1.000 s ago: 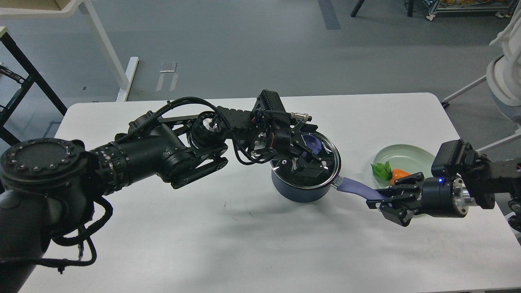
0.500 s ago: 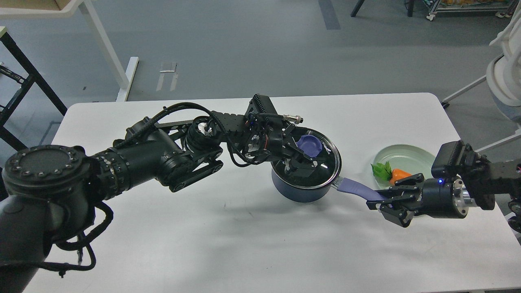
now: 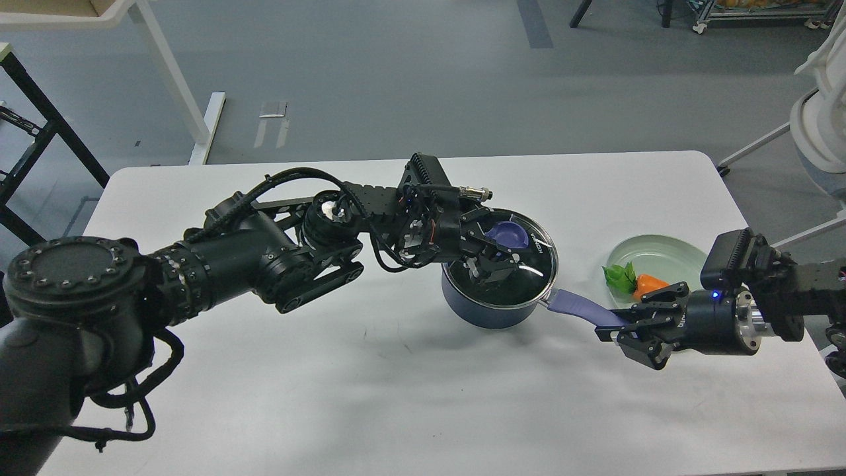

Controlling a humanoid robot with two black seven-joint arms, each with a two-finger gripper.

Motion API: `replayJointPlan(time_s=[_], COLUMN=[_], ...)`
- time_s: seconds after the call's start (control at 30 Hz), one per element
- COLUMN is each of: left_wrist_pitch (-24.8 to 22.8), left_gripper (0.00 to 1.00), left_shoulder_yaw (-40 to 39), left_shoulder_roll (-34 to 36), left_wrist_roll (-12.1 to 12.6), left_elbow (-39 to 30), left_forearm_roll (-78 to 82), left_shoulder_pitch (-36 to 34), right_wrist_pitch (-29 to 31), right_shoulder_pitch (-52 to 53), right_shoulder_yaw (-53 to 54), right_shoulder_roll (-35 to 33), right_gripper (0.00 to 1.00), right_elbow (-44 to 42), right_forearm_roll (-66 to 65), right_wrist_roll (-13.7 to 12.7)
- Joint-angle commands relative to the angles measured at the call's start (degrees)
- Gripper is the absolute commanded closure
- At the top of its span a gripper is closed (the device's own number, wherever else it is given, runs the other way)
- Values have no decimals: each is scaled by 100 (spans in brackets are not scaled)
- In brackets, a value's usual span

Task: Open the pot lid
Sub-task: 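Lift the glass lid off the pan with the left gripper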

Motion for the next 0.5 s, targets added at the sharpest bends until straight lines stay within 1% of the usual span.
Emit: replayJointPlan(time_s=[0.0,0.2,0.33,0.47], left_wrist_pitch=[14,-21,-30,13], left_gripper=[61,60,60,60], left_shoulder_yaw=[-20,-20,-12,137], left_shoulder_roll=[248,1451,2628,3833], left_wrist_roll=[-1,-1,-1,-1], left_elbow=[-281,-1344,-2187,-2830], left_forearm_roll=[-4,-4,4,13], left_shoulder_pitch=[-72,-379,-371,-213], right_wrist_pitch=[-9,-9,-9,-9], right_shoulder_pitch=[-8,1,27,36], right_shoulder_yaw=[0,0,0,0], right_shoulder_roll=[1,-17,-17,-17], right_gripper=[66,66,66,65], right_elbow=[-1,-1,-1,-1], right_forearm_roll=[0,0,0,0], right_wrist_roll=[-2,-2,-2,-2])
